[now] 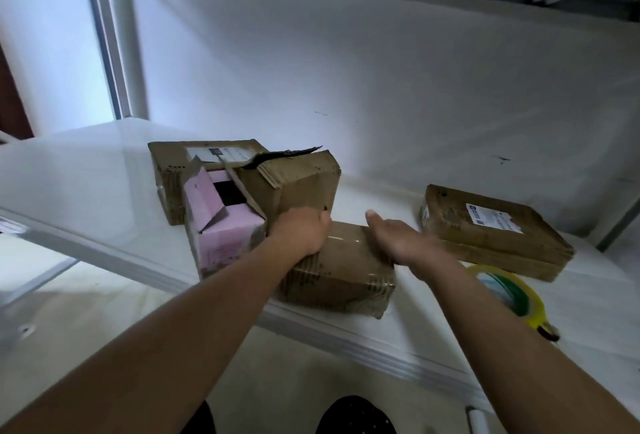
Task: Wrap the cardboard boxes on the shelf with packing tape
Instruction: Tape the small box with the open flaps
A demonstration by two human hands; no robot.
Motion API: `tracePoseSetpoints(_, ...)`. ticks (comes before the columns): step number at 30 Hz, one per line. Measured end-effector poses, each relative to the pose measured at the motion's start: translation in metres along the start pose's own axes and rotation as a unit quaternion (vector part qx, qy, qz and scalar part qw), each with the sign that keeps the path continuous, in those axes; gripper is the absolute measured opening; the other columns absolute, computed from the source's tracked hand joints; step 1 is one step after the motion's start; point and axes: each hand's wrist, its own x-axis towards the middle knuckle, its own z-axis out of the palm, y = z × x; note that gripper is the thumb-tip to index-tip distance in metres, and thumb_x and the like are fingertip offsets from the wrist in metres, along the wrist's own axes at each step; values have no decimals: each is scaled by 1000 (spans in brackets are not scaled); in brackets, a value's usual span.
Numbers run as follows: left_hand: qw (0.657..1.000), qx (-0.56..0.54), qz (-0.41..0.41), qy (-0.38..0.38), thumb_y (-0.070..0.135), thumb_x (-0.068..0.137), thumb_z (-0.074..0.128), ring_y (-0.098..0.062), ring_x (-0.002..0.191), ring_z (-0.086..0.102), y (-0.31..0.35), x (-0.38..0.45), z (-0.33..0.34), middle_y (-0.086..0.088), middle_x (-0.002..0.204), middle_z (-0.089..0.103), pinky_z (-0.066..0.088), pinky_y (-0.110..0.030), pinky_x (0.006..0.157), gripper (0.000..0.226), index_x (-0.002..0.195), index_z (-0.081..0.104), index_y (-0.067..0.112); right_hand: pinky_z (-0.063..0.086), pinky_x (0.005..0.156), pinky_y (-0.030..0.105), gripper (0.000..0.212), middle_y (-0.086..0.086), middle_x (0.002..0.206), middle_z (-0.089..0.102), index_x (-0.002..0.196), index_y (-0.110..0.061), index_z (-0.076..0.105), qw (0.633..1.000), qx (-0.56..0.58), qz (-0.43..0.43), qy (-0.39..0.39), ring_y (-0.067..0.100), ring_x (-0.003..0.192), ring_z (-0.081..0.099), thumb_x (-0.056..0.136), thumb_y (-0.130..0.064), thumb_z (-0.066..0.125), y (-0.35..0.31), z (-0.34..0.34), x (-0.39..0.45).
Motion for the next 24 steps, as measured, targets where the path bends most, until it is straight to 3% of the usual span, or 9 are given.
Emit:
tracePoseSetpoints(4, 996, -89, -17, -6, 24, 103, 23, -33, 91, 52, 0, -2, 3, -25, 99, 58, 38, -35, 78, 45, 86, 58, 3, 37, 75, 32, 46, 16, 103, 62, 97, -2, 60, 997, 31, -31, 65, 29, 93, 56, 101, -39, 33, 0, 25, 8)
tracePoseSetpoints(7, 981, -179, -74, -23, 25, 104, 26, -40, 107, 53, 0, -2, 1, -31, 116, 56, 40, -36, 86, 48, 108, 58, -11, 40, 77, 35, 47, 15, 95, 61, 99, 1, 61, 996, 64, -27, 57, 28, 89, 57, 100, -39, 37, 3, 20, 7)
tracePoseSetpoints(11, 879, -448, -141, -83, 48, 97, 42, -33, 116, 55, -12, -6, -10, -21, 132, 54, 44, -37, 99, 63, 137, 45, -1, 49, 83, 37, 42, 19, 99, 65, 96, 2, 64, 973, 223, 17, 47, 32, 92, 63, 99, -36, 45, 6, 16, 7)
tracePoseSetpoints(13, 798, -566, -172, -117, 61, 93, 39, -22, 106, 61, -14, -15, -18, -5, 123, 62, 44, -36, 93, 65, 138, 47, 15, 51, 92, 44, 40, 18, 108, 65, 108, -2, 63, 936, 339, 81, 39, 33, 101, 62, 98, -38, 47, 13, 10, 8)
tracePoseSetpoints(14, 782, -582, -182, -128, 69, 89, 37, -19, 107, 60, -14, -19, -20, 1, 122, 62, 41, -41, 91, 68, 138, 46, 22, 52, 89, 45, 39, 15, 107, 65, 111, -6, 61, 913, 390, 115, 36, 32, 100, 62, 98, -40, 47, 17, 8, 7)
tracePoseSetpoints(16, 798, -561, -168, -145, 81, 79, 34, -21, 124, 49, -14, -25, -18, 5, 136, 51, 32, -50, 103, 84, 143, 38, 27, 56, 66, 41, 33, 10, 92, 64, 100, -12, 59, 870, 460, 172, 41, 27, 84, 62, 99, -40, 44, 27, 6, 6)
tracePoseSetpoints(18, 833, -521, -106, -156, 85, 74, 36, -20, 126, 47, -7, -32, -16, 7, 141, 45, 39, -48, 101, 87, 142, 36, 31, 56, 49, 38, 29, 8, 81, 59, 88, -12, 56, 839, 508, 197, -6, 24, 73, 58, 102, -32, 40, 31, 11, 0)
tracePoseSetpoints(21, 871, -478, -19, -116, 75, 77, 53, -13, 106, 58, 11, -32, -12, 8, 121, 57, 51, -30, 81, 78, 136, 42, 25, 50, 55, 30, 22, 7, 71, 53, 84, -10, 56, 920, 348, 162, -84, 18, 65, 49, 99, -9, 40, 31, 28, -3)
tracePoseSetpoints(24, 942, -337, -1, -11, 63, 88, 48, -21, 116, 54, 26, -21, -8, 0, 128, 56, 46, -36, 94, 67, 136, 44, 17, 40, 80, 31, 31, 18, 105, 54, 124, 1, 50, 987, 136, 84, 34, 25, 96, 52, 94, -4, 40, 25, 23, 5)
